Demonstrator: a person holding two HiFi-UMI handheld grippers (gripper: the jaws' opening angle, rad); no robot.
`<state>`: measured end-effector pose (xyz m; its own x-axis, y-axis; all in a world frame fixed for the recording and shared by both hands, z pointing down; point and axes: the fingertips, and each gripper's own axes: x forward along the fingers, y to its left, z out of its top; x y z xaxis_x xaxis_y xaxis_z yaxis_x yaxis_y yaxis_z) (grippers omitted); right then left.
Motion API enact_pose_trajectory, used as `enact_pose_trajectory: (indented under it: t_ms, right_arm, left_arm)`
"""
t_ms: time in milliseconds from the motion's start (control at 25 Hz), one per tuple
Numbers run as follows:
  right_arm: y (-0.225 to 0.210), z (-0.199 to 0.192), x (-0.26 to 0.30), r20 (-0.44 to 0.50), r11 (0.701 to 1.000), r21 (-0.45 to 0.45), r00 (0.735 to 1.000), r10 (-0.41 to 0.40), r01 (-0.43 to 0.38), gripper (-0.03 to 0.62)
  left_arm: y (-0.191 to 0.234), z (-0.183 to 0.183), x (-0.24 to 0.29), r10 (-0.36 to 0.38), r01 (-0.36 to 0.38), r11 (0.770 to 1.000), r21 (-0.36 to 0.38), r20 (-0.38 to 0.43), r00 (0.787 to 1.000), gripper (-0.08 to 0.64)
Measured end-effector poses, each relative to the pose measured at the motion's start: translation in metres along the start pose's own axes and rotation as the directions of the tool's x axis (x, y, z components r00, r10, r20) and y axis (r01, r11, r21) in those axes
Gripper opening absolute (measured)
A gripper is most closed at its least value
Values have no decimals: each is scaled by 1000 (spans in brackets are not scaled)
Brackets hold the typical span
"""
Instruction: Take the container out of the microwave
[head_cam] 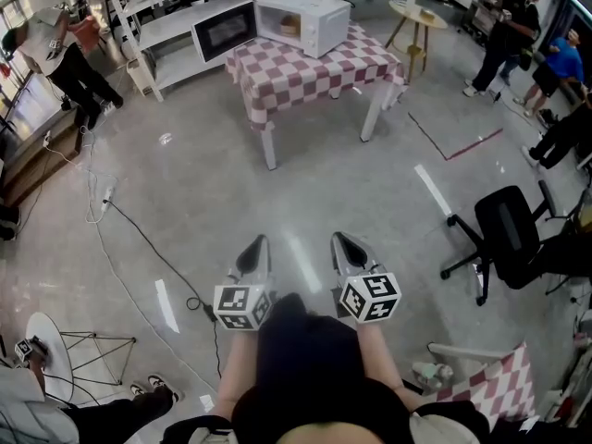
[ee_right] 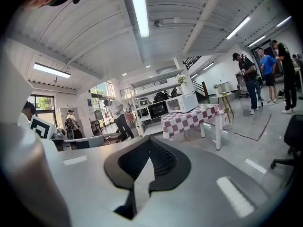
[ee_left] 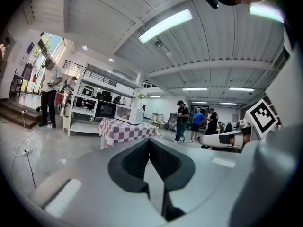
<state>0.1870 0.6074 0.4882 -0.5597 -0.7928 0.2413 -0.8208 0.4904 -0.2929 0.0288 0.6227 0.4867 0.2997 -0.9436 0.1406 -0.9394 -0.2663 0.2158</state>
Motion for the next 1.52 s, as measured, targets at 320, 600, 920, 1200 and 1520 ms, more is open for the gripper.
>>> enact_pose_trajectory:
  t_ms: [320,600,920,1200,1520]
  right_arm:
    - [-10,7,7,0,1000,9,1000,-12,12,0]
    - [-27,17,37,-20,1000,9,999,-25,25,0]
    - [-36,32,80,-25,1000,-2,1000,5,-5,0]
    - [-49,43,110,-33,1000,-6,999,19,-20,0]
    - [-67,62,144,-29,1000,-12,999,26,-26,0]
  left_arm:
    - [-6,5,17,-31,31,1000,-1,-8,999,9]
    - [5,11,52,-35,34,999,-16,-18,999,9]
    - [26,21,88,-15,15,1000,-13,-17,1000,9]
    - [41,32,119,-1,1,1000,5,-16,1000,9]
    - [51,47,159,-10,10,1000,28,-15,1000,9]
